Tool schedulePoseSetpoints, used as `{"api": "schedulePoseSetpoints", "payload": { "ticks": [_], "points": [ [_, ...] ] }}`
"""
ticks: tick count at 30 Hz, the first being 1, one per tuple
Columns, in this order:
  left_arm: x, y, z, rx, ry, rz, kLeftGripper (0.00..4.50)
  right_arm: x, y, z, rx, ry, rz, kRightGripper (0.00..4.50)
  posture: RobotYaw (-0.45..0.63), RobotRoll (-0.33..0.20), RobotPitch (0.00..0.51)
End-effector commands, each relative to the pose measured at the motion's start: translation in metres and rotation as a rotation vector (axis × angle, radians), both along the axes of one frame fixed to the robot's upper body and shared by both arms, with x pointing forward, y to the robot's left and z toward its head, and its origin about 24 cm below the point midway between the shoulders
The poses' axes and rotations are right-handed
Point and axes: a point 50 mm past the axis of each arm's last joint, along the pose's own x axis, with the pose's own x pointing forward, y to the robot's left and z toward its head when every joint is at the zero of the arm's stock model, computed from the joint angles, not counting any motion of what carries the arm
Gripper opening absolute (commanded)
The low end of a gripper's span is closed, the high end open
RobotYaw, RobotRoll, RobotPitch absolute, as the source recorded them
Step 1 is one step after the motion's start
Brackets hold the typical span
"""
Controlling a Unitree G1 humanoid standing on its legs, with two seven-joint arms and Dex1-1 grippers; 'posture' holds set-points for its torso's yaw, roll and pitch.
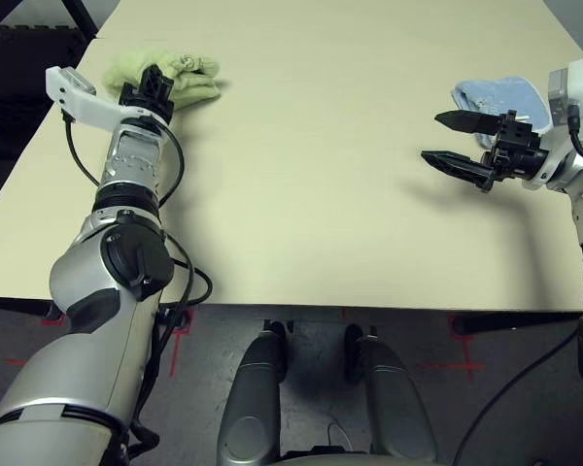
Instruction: Fold the towel and set it aside.
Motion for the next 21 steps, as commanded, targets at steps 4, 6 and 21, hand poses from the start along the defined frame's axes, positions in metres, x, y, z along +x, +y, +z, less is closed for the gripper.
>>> {"api": "schedulePoseSetpoints", "payload": {
  "ticks": [4, 6, 21],
  "points": [
    [-0.003, 0.005, -0.011, 0.028, 0.053, -0.033, 0.02, -0.002, -0.002, 0.003, -0.005, -0.013, 0.002, 4.50, 0.01, 0.000, 0.253],
    [-0.003, 0.004, -0.010, 0.016, 0.060, -0.065, 0.02, -0.002, -0.002, 0.003, -0.007, -0.012, 0.003, 4.50, 0.01, 0.000, 0.252],
    [-0.042, 0.011, -0.040, -0.201, 0.353, -0.027, 0.02, 0.001, -0.002, 0.004, -0.027, -0.020, 0.009, 4.50, 0.03, 0.000, 0.255]
  ]
}}
